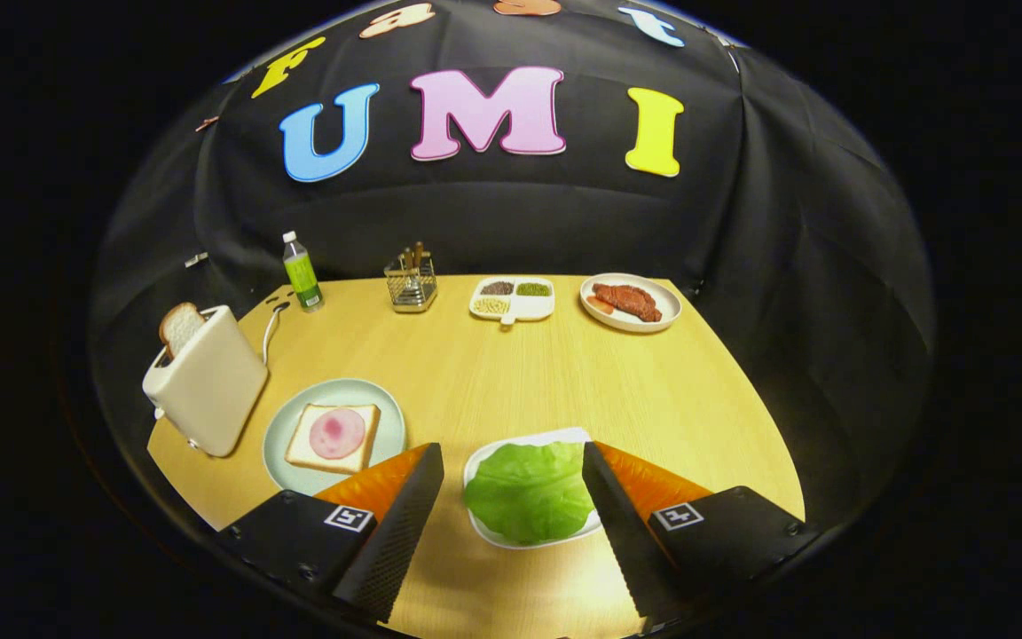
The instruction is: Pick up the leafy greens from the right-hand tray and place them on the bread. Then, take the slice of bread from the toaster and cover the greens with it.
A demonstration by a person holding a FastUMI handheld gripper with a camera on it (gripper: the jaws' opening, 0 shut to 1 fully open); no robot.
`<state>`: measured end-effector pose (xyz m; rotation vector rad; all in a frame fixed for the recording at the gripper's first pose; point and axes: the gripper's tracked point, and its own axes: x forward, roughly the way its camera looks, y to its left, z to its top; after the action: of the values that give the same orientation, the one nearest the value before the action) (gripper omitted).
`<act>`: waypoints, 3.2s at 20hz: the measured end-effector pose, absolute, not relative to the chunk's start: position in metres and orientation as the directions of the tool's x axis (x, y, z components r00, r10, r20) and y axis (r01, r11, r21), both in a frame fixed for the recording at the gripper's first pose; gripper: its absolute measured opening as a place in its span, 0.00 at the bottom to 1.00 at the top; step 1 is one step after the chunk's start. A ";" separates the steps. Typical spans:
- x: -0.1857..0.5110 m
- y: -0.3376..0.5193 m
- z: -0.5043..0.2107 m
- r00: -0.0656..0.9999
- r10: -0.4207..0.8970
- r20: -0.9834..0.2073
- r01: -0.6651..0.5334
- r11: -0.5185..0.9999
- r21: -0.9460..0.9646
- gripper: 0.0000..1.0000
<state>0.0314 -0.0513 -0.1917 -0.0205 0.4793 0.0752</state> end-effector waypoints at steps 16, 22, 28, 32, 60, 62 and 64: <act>0.057 -0.066 -0.294 0.750 0.124 -0.649 -0.123 0.991 0.048 1.00; 0.063 -0.068 -0.305 0.752 0.107 -0.650 -0.163 0.986 -0.026 1.00; 0.069 -0.082 -0.303 0.749 0.076 -0.658 -0.098 0.995 0.003 0.60; 0.070 -0.080 -0.302 0.741 0.098 -0.665 -0.140 0.990 -0.010 0.40; 0.060 0.022 -0.181 0.776 0.335 -0.534 -0.391 0.920 0.009 0.06; 0.056 0.045 -0.179 0.758 0.375 -0.534 -0.438 0.899 0.009 0.05; 0.052 0.069 -0.179 0.736 0.414 -0.536 -0.481 0.876 0.015 0.05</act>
<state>0.0519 0.0687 -0.1791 -0.1277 0.5581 0.4931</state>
